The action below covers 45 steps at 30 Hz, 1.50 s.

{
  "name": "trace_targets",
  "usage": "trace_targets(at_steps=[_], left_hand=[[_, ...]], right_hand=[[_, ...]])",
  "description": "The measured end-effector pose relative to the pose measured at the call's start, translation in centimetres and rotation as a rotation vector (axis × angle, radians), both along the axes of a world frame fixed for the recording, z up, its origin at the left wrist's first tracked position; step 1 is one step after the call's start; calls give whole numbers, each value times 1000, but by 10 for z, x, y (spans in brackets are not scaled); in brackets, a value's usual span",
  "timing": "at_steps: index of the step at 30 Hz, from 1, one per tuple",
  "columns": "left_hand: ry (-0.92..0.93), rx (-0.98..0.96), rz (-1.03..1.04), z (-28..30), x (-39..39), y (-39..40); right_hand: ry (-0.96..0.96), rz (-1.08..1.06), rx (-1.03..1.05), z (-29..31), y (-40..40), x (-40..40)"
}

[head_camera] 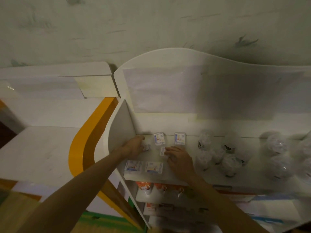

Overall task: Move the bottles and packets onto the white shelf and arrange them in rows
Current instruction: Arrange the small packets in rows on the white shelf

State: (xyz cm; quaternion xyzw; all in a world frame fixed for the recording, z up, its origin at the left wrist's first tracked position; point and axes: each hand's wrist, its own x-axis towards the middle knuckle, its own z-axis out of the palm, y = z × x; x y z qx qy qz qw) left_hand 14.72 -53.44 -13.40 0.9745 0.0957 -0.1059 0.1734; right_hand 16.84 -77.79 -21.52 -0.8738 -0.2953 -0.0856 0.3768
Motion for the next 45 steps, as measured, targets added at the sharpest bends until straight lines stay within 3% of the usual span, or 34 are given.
trace_targets(at_steps=[12,19,22,31,38,45], left_hand=[[5,79,-90,-8,-8,-2],[-161,103,-66,-18,-18,-5],[-229,86,-114,-20,-24,-8],[-157,186,-237,-26,-35,-11],[-105,160,-196,-37,-49,-12],[-100,198,-191,-54,-60,-20]], right_hand=[[36,-37,115,-7,0,-10],[-28,-90,146,-7,-2,-9],[30,-151,164,-10,-2,-7],[-49,-114,74,-15,3,-5],[8,-118,-26,-15,5,-5],[69,-80,23,-8,5,-9]])
